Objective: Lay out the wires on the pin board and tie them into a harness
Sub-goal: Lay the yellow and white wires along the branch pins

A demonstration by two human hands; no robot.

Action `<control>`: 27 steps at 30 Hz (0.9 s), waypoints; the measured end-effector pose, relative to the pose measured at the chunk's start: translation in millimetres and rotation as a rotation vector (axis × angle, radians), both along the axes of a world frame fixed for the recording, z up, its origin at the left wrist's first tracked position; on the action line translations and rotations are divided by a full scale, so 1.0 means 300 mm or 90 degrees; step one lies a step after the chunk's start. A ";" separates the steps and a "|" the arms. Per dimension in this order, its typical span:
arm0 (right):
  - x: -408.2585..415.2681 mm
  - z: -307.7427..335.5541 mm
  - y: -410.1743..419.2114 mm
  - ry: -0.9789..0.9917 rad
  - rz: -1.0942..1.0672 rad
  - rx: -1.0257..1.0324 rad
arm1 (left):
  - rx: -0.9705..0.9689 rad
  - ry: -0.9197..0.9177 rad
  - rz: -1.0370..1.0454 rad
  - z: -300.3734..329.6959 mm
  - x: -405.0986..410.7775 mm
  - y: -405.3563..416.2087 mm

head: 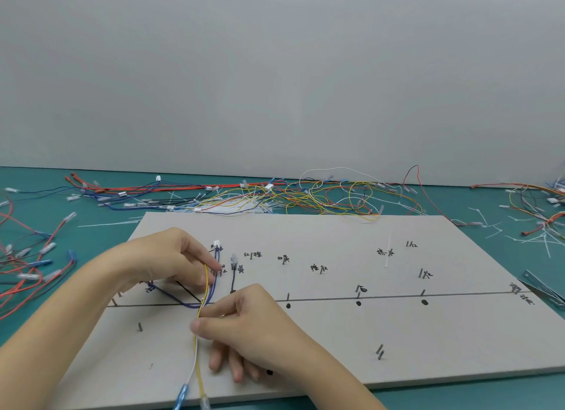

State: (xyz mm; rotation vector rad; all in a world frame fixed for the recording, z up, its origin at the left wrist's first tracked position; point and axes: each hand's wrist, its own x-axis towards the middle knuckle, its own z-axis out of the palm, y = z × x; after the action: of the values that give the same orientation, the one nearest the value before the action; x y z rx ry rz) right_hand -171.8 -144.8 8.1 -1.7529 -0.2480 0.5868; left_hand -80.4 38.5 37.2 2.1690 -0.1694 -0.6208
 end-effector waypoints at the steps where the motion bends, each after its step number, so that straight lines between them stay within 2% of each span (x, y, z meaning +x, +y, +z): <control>1: -0.002 -0.002 0.004 -0.004 -0.006 -0.007 | 0.028 -0.027 -0.004 -0.001 -0.004 -0.004; 4: -0.004 -0.008 0.014 -0.024 -0.022 -0.036 | 0.074 -0.082 0.001 -0.008 -0.009 -0.019; 13: -0.001 -0.022 0.029 -0.028 -0.043 -0.060 | 0.058 -0.054 0.001 0.008 -0.024 -0.016; 23: 0.003 0.002 0.013 -0.022 -0.035 -0.073 | 0.122 -0.092 -0.021 0.002 -0.021 -0.015; 27: 0.000 0.009 0.006 -0.016 -0.029 -0.077 | 0.169 -0.070 -0.063 0.011 -0.036 -0.027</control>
State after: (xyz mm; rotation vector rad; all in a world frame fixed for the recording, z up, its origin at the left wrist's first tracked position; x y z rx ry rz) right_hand -171.9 -142.9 10.9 -1.8778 -0.1923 0.5567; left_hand -91.2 30.3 40.6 2.4648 -0.2681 -0.6085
